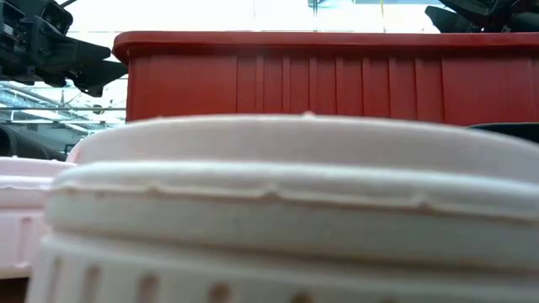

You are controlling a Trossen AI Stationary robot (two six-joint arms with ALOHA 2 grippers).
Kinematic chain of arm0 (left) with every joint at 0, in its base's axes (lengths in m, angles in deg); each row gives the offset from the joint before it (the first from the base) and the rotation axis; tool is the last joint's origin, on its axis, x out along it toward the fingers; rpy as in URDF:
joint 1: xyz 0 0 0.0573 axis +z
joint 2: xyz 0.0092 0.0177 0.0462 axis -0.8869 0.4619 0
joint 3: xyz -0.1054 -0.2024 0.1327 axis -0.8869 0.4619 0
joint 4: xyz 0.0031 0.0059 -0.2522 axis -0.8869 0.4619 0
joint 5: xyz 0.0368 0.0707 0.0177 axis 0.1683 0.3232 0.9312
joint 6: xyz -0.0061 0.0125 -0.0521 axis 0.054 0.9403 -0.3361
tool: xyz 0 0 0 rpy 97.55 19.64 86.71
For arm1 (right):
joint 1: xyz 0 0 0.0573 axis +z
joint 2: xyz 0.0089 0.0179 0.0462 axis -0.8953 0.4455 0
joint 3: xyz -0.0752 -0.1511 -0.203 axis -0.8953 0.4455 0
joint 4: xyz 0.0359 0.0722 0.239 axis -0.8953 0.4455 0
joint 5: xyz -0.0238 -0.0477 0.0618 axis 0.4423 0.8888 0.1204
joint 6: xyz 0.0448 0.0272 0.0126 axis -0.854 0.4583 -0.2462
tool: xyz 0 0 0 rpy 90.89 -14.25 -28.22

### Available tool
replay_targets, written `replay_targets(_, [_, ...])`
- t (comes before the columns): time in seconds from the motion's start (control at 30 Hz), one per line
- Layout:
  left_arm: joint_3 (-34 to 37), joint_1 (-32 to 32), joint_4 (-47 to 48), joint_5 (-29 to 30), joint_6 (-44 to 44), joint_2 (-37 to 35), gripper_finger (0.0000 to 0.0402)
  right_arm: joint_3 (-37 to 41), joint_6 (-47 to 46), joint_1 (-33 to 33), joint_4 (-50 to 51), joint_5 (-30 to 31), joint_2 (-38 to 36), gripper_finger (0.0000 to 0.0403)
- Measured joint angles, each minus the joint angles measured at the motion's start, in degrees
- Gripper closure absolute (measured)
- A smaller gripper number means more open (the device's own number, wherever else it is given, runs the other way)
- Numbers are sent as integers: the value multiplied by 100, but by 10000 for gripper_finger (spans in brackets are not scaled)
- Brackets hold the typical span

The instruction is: Pick and place slides into bin

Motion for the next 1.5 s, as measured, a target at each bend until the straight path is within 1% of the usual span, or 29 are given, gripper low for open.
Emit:
replay_targets(1.0, [0, 0, 0, 1, 21, 0, 146, 0, 0, 0, -2, 0, 0, 261])
replay_targets(1.03, [0, -2, 2, 11, 155, 0, 147, 1, 0, -1, -2, 0, 0, 261])
replay_targets(1.13, [0, -2, -32, 185, 1030, 0, 146, 0, 0, 0, -2, 0, 0, 261])
replay_targets(1.2, [0, -4, -36, 215, 1336, -2, 146, 0, 0, 0, -2, -1, 0, 261])
replay_targets(1.33, [-1, -2, -76, 221, 1394, -2, 146, 1, 0, 0, -2, 0, 0, 261])
replay_targets(1.5, [0, -2, -76, 239, 996, 0, 146, 0, 0, -2, -30, 0, 0, 261])
